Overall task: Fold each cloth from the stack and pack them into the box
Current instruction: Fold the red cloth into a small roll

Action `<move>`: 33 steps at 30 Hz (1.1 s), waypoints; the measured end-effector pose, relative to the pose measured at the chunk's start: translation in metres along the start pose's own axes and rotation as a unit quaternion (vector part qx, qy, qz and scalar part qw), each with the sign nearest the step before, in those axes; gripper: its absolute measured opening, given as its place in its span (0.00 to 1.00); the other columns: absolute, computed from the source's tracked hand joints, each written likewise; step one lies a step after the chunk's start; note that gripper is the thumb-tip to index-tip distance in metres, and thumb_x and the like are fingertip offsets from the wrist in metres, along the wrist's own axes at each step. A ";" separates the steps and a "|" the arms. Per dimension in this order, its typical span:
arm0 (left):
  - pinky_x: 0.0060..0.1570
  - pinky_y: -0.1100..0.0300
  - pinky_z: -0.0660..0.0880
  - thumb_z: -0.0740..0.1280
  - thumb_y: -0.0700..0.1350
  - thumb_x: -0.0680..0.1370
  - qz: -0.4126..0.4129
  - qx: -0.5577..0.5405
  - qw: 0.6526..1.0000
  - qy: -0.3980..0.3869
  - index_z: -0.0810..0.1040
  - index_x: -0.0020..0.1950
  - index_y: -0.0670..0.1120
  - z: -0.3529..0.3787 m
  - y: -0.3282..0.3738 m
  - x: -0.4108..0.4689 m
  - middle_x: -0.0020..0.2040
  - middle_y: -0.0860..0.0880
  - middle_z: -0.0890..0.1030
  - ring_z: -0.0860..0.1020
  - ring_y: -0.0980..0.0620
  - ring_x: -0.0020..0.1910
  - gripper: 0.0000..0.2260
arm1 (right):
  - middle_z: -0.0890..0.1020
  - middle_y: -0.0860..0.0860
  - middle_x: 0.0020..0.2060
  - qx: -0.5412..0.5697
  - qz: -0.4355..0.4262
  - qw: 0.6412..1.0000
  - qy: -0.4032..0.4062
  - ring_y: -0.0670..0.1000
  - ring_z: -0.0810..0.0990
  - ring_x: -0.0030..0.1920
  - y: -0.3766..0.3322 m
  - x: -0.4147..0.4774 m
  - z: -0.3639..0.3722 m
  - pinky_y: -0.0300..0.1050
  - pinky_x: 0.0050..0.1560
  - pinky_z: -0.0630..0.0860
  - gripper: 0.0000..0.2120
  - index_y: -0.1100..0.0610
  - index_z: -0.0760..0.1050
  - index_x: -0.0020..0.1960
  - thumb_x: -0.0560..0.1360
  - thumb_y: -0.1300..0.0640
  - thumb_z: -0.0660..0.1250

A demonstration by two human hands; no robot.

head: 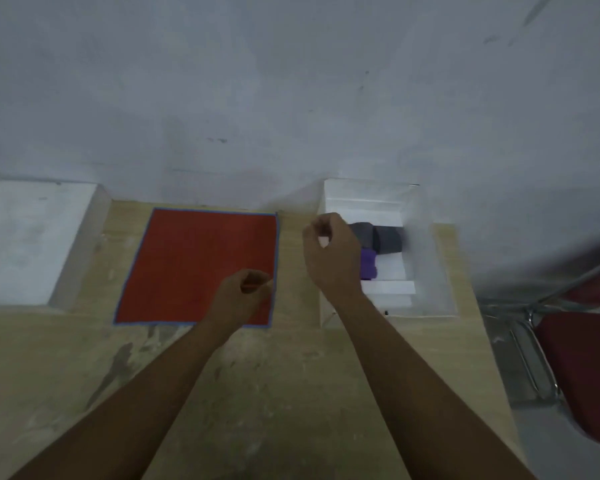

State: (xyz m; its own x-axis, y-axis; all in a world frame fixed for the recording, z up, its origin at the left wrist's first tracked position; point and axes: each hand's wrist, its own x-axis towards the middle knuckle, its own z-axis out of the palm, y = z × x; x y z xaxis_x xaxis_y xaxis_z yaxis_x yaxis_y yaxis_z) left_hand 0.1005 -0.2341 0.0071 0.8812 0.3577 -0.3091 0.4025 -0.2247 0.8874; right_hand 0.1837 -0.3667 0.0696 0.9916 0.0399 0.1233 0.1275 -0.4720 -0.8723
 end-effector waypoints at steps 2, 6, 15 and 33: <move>0.32 0.76 0.71 0.70 0.42 0.75 -0.018 0.001 1.000 0.021 0.80 0.49 0.44 -0.024 -0.016 -0.004 0.39 0.55 0.80 0.76 0.69 0.31 0.05 | 0.81 0.52 0.40 0.001 -0.033 0.999 -0.034 0.48 0.78 0.42 -0.010 -0.020 0.020 0.39 0.44 0.72 0.07 0.58 0.77 0.44 0.76 0.55 0.65; 0.39 0.67 0.73 0.70 0.40 0.75 -0.059 0.017 0.996 0.066 0.79 0.49 0.41 -0.073 -0.057 -0.008 0.39 0.47 0.80 0.76 0.53 0.36 0.05 | 0.80 0.50 0.38 -0.006 -0.022 0.995 -0.099 0.46 0.77 0.40 -0.008 -0.053 0.056 0.29 0.40 0.67 0.05 0.56 0.76 0.41 0.75 0.55 0.66; 0.54 0.52 0.76 0.73 0.45 0.69 -0.162 0.152 0.965 0.137 0.77 0.55 0.39 -0.156 -0.136 -0.010 0.53 0.36 0.78 0.80 0.38 0.51 0.17 | 0.81 0.56 0.45 -0.121 0.133 0.973 -0.146 0.54 0.80 0.47 0.049 -0.093 0.124 0.35 0.43 0.65 0.04 0.58 0.78 0.47 0.72 0.59 0.67; 0.53 0.54 0.73 0.69 0.35 0.73 -0.132 0.151 0.968 0.148 0.80 0.50 0.36 -0.186 -0.159 0.025 0.55 0.35 0.78 0.79 0.39 0.52 0.07 | 0.82 0.65 0.49 -0.199 0.257 0.942 -0.082 0.63 0.80 0.51 0.059 -0.094 0.159 0.48 0.49 0.74 0.14 0.67 0.75 0.56 0.72 0.64 0.66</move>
State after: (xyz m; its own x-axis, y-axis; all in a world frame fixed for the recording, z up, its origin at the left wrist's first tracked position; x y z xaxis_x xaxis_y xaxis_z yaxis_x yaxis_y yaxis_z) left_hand 0.0128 -0.0210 -0.0781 0.6455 0.6735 -0.3601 0.6980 -0.3289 0.6361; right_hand 0.1019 -0.2579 -0.0687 0.9145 -0.1644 -0.3698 -0.3571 -0.7577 -0.5462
